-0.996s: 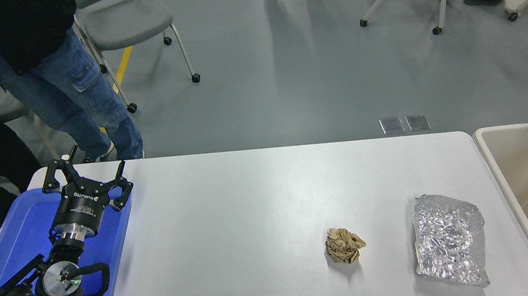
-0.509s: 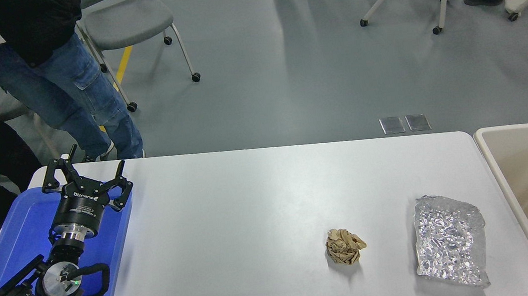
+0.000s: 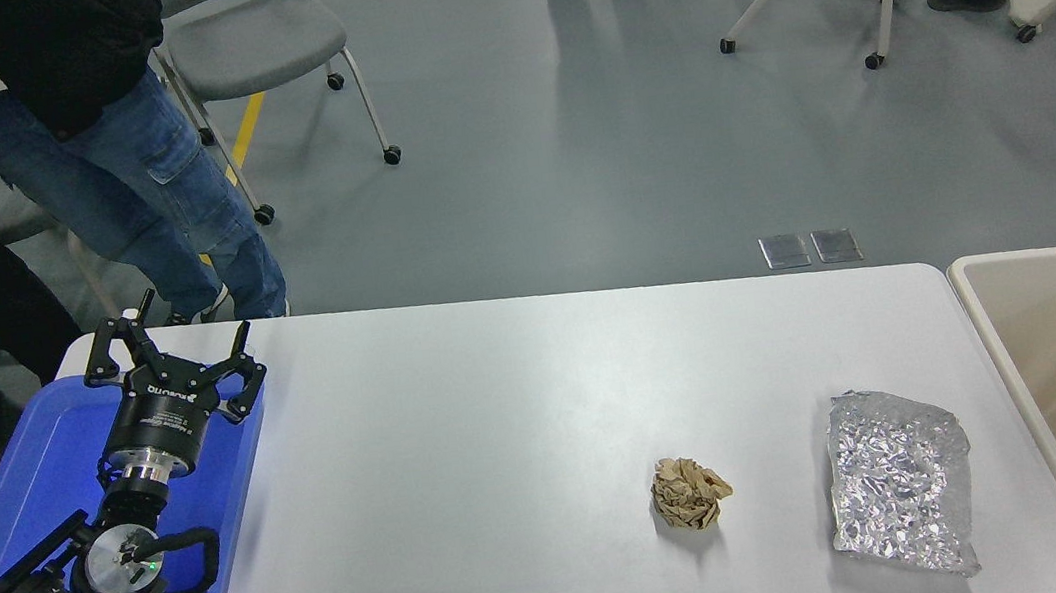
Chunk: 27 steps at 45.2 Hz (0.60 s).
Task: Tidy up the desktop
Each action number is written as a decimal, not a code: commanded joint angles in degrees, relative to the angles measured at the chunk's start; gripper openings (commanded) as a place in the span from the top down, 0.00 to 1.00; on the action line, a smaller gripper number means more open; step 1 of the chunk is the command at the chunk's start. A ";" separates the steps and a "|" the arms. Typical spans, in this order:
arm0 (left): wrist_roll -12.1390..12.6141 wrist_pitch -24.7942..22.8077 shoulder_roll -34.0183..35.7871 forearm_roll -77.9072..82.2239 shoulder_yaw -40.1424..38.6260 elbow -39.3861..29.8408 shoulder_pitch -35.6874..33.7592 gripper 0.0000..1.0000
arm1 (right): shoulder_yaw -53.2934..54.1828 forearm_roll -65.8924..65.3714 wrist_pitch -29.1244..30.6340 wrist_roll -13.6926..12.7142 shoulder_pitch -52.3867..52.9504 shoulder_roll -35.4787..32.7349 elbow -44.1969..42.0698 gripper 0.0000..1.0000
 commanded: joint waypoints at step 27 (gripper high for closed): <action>0.00 0.00 0.00 -0.04 0.00 0.00 -0.08 0.00 | 0.47 0.00 4.66 7.64 0.28 -0.56 0.30 0.00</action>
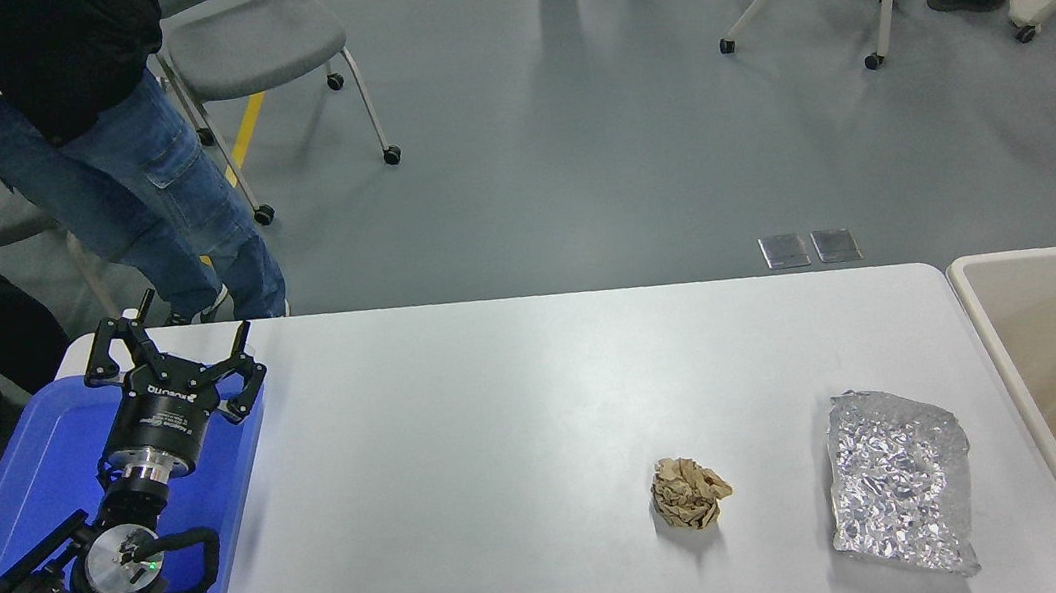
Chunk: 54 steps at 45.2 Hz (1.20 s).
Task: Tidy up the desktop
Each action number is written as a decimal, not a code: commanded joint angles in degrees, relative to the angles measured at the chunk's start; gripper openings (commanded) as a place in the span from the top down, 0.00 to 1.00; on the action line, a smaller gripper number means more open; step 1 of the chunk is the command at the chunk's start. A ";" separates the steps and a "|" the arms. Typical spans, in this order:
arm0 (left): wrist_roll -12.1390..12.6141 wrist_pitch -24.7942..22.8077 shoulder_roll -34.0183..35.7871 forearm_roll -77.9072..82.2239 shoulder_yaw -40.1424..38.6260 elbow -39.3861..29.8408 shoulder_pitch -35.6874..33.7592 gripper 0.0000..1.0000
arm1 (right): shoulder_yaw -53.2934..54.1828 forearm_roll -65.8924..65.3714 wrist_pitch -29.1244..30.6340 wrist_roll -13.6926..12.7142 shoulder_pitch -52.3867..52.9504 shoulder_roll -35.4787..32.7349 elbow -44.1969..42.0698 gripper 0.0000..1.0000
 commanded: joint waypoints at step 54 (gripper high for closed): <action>-0.09 0.44 0.00 -0.09 -0.09 0.09 0.01 0.00 | 33.62 7.20 42.57 7.27 11.60 -4.41 33.81 0.00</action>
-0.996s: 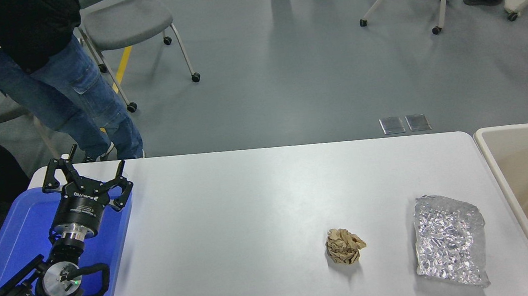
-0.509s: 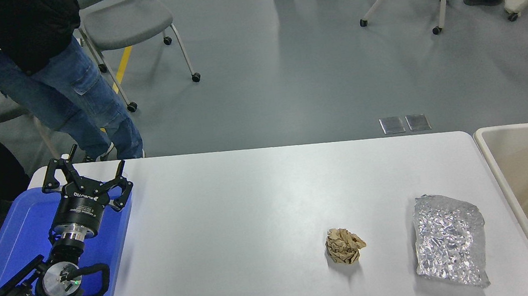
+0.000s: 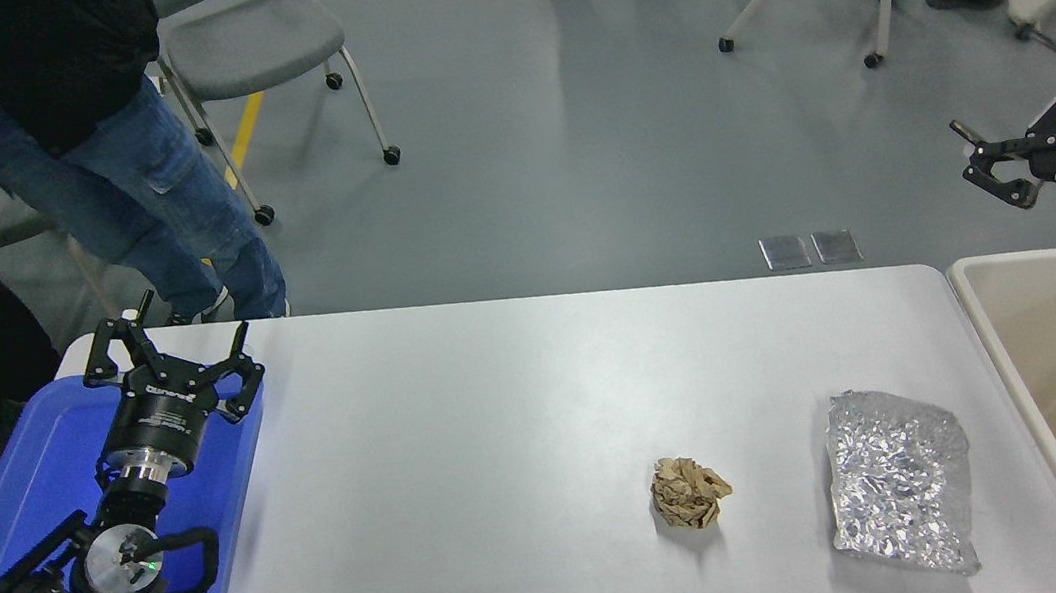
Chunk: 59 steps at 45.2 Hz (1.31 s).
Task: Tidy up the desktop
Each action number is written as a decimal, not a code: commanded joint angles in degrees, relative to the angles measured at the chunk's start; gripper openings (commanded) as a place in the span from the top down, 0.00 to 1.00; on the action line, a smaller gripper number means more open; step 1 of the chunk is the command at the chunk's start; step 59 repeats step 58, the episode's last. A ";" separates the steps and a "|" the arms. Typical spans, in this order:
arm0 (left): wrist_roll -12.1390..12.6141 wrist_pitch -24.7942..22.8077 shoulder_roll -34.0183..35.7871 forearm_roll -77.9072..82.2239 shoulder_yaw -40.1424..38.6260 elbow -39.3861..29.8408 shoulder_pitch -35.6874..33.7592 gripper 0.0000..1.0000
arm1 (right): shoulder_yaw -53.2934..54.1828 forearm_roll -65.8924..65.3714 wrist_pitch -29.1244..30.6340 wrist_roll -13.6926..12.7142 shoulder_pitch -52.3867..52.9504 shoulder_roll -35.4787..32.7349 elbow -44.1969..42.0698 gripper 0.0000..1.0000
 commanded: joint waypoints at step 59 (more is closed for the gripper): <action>0.00 0.12 0.00 -0.01 -0.04 0.04 -0.01 0.00 | 3.87 0.19 6.89 1.43 -12.25 22.66 -4.34 0.00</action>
